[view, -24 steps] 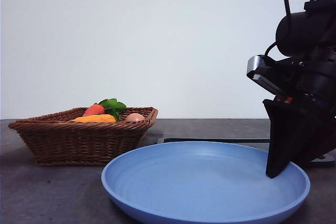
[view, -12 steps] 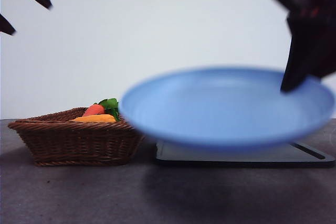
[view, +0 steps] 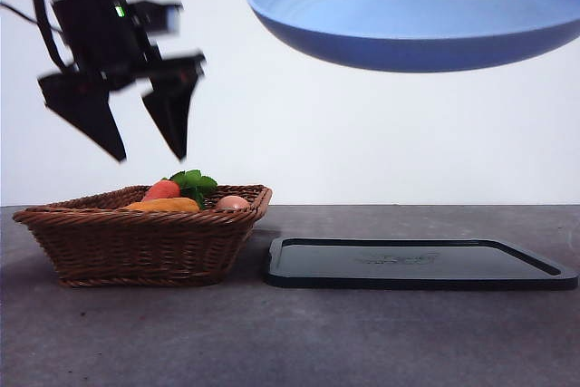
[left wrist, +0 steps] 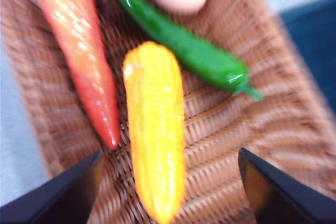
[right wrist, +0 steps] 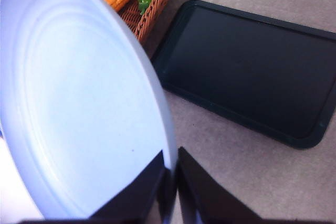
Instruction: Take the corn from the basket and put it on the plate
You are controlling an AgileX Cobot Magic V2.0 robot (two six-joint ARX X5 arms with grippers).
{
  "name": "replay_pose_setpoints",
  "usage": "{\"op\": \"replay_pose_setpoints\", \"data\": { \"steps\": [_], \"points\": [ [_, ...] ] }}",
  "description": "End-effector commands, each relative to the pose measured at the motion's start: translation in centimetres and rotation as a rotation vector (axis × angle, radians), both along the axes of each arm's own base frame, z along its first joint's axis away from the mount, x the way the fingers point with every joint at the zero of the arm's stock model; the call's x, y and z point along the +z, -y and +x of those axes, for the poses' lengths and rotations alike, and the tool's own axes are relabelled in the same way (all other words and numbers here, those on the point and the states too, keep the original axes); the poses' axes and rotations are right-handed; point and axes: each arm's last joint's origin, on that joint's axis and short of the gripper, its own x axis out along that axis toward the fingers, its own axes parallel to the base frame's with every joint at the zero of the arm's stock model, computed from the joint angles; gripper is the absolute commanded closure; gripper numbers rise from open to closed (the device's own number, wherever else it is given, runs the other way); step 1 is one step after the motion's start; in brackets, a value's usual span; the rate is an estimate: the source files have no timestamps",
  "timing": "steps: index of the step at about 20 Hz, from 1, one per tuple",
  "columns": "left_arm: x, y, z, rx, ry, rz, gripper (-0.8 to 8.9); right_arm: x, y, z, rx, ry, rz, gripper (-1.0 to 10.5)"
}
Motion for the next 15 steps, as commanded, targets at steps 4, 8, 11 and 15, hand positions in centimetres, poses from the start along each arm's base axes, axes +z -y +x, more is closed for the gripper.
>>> {"op": "replay_pose_setpoints", "data": {
  "steps": [4, 8, 11, 15],
  "points": [
    [-3.3, 1.3, 2.4, -0.009, -0.013, 0.089, 3.98, 0.6, 0.0, -0.1, -0.007, 0.008, 0.008, 9.4],
    [-4.3, 1.6, 2.8, -0.011, -0.026, 0.097, 4.02, 0.6, 0.0, -0.1, -0.019, 0.012, -0.004, 9.4],
    [-4.3, 1.7, 2.9, -0.012, -0.018, 0.093, 4.23, 0.6, 0.1, -0.1, -0.025, 0.014, -0.01, 9.4],
    [-5.3, 1.9, 3.0, -0.019, -0.048, 0.107, 4.23, 0.6, 0.1, -0.1, -0.025, 0.015, -0.01, 9.4]
  ]
}}
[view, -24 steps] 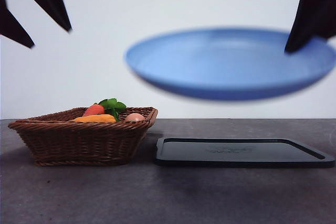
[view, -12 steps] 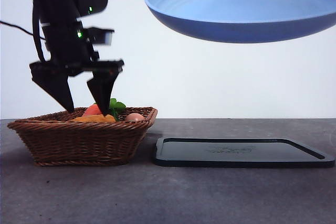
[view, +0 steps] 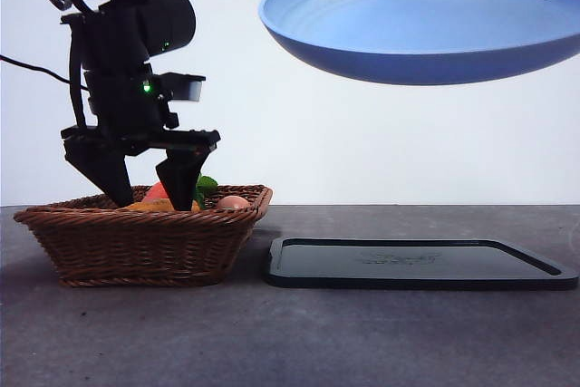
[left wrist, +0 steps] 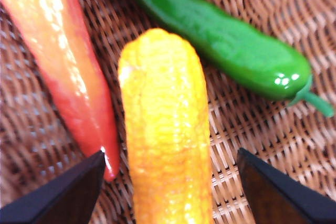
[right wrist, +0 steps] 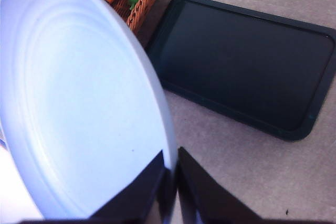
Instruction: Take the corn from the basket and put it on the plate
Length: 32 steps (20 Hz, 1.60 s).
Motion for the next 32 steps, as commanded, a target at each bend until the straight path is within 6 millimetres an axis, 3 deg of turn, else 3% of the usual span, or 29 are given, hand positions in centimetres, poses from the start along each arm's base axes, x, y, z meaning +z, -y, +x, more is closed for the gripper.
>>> {"op": "replay_pose_setpoints", "data": {
  "steps": [1, 4, 8, 12, 14, 18, 21, 23, 27, 32],
  "points": [
    [-0.7, 0.7, 0.5, -0.015, -0.012, 0.013, 4.23, 0.7, -0.1, 0.1, -0.003, 0.023, 0.017, 9.4],
    [-1.1, 1.0, 0.5, -0.021, -0.019, 0.016, 4.56, 0.7, 0.0, 0.1, -0.015, 0.027, 0.004, 9.4],
    [-1.1, 0.9, 0.4, -0.017, -0.03, 0.02, 6.35, 0.7, 0.0, 0.1, -0.016, 0.027, 0.004, 9.4],
    [-0.6, 0.6, 0.2, -0.006, -0.034, 0.018, 6.6, 0.6, 0.0, 0.2, -0.03, 0.028, -0.011, 9.4],
    [1.1, 0.1, -0.2, 0.017, 0.003, -0.008, 6.6, 0.3, -0.1, 0.8, -0.041, 0.007, -0.03, 9.4],
    [7.4, -0.9, -2.9, 0.015, 0.151, -0.115, 6.6, -1.8, -0.9, 4.0, -0.065, -0.083, -0.092, 9.4],
    [11.8, -0.8, -6.0, -0.076, 0.183, -0.369, 6.6, -3.7, -1.9, 6.9, -0.039, -0.148, -0.039, 9.4],
    [13.0, 0.5, -7.8, -0.195, 0.139, -0.501, 6.6, -4.9, -2.6, 8.6, -0.019, -0.189, 0.02, 9.4],
    [11.8, 4.8, -9.7, -0.365, 0.059, -0.498, 6.6, -6.4, -3.5, 10.5, 0.006, -0.247, 0.123, 9.4],
    [8.3, 9.0, -10.4, -0.496, -0.043, -0.423, 6.6, -6.6, -3.6, 10.7, 0.017, -0.264, 0.146, 9.4]
  ]
}}
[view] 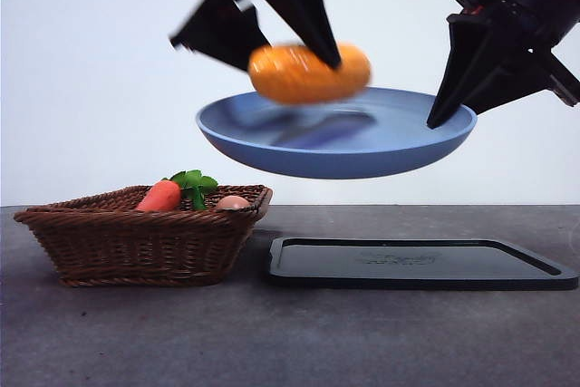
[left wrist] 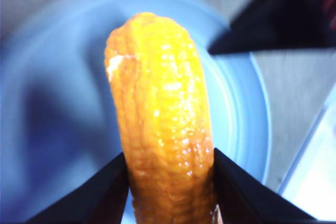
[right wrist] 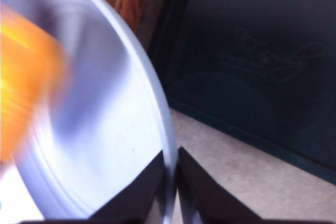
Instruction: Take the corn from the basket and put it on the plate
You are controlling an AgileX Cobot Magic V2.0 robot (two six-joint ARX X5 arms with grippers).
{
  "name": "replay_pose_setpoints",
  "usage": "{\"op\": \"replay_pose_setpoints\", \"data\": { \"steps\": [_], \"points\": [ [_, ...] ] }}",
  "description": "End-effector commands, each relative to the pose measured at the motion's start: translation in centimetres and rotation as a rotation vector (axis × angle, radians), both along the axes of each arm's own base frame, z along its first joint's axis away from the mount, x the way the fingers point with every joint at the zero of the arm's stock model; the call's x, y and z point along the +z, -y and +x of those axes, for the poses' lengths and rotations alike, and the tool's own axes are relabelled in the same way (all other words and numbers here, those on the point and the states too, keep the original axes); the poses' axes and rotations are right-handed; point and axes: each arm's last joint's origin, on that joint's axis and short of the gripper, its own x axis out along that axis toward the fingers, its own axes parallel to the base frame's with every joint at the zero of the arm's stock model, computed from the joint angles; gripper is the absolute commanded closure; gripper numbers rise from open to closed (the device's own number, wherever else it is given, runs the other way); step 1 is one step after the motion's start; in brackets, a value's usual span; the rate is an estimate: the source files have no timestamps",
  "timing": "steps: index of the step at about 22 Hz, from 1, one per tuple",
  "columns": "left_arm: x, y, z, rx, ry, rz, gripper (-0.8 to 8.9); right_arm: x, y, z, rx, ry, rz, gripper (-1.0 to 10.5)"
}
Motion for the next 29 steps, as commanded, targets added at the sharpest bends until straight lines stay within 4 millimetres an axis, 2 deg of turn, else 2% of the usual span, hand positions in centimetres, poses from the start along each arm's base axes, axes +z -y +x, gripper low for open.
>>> {"op": "replay_pose_setpoints", "data": {
  "steps": [1, 3, 7, 15, 20, 25, 29],
  "points": [
    [-1.4, 1.6, 0.2, -0.062, -0.002, 0.042, 6.58, 0.4, -0.3, 0.4, 0.0, 0.003, 0.018, 9.4],
    [-2.4, 2.4, 0.1, -0.086, -0.02, 0.067, 6.36, 0.4, -0.2, 0.3, 0.0, -0.007, 0.016, 9.4],
    [-2.8, 2.9, -0.1, -0.098, -0.006, 0.096, 4.74, 0.4, -0.3, 0.3, 0.013, -0.017, 0.033, 9.4],
    [-2.5, 2.6, -0.5, -0.102, -0.018, 0.107, 4.7, 0.3, -0.3, 0.2, 0.014, -0.021, 0.032, 9.4],
    [-0.4, 1.7, -1.3, -0.099, 0.029, 0.06, 4.2, 0.3, -0.3, 0.2, 0.013, -0.023, 0.029, 9.4],
    [1.9, 0.5, -2.4, -0.097, 0.078, 0.013, 4.2, 0.3, -0.1, 0.3, 0.003, -0.021, 0.022, 9.4],
    [4.1, -0.8, -3.6, -0.093, 0.129, -0.039, 4.2, 0.3, 0.8, 0.6, -0.032, -0.016, 0.023, 9.4]
  ]
}}
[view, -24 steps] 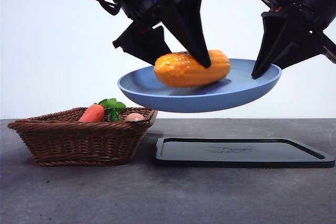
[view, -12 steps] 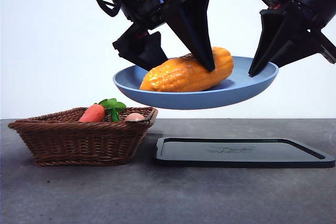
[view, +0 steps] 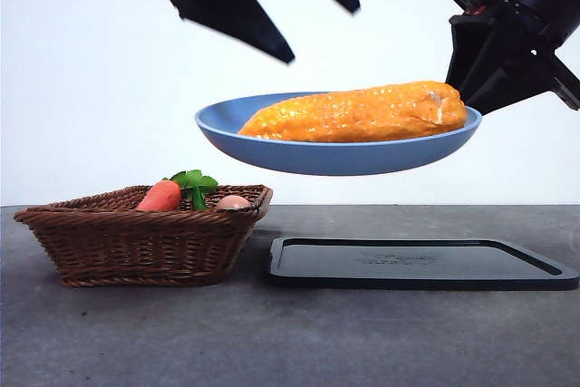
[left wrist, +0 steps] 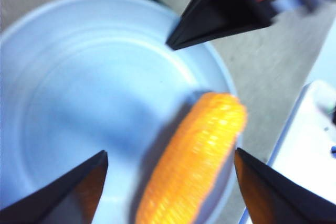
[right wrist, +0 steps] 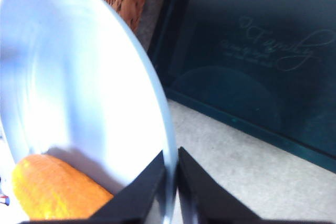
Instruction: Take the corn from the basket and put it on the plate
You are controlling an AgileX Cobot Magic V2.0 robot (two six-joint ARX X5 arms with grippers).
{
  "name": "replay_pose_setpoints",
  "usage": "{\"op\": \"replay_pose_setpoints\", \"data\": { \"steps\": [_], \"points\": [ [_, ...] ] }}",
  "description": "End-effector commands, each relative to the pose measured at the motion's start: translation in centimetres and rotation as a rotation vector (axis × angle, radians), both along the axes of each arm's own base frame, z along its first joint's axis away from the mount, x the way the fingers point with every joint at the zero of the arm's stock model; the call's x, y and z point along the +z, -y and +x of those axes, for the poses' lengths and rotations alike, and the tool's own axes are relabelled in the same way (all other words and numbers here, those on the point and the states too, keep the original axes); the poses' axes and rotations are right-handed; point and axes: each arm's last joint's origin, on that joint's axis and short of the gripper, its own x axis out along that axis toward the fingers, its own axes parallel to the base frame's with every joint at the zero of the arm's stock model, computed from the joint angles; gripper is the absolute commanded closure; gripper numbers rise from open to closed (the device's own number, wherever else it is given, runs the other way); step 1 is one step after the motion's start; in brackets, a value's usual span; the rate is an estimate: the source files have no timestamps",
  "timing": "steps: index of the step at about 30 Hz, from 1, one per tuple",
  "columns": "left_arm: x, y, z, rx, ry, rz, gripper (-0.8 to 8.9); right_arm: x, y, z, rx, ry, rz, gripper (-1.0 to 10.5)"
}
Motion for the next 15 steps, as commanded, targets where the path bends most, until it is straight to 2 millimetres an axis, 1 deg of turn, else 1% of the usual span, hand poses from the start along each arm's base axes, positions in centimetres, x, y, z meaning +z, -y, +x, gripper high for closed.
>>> {"op": "replay_pose_setpoints", "data": {
  "steps": [1, 3, 7, 10, 15],
  "points": [
    [1.7, -0.4, -0.7, -0.01, 0.045, -0.041, 4.2, 0.5, 0.5, 0.7, -0.03, 0.024, 0.011, 9.4],
    [2.8, -1.2, -1.5, -0.006, 0.069, -0.074, 4.2, 0.4, 1.5, 1.2, -0.072, 0.035, 0.007, 9.4],
    [4.3, -2.3, -2.5, 0.002, 0.099, -0.121, 4.21, -0.3, 2.9, 2.3, -0.132, 0.033, 0.002, 9.4],
    [5.3, -3.1, -3.3, 0.007, 0.124, -0.156, 4.21, -1.3, 4.0, 3.4, -0.174, 0.016, -0.004, 9.4],
    [6.4, -4.1, -4.2, 0.009, 0.154, -0.193, 4.21, -3.9, 5.1, 5.6, -0.225, -0.015, -0.004, 9.4]
  ]
}}
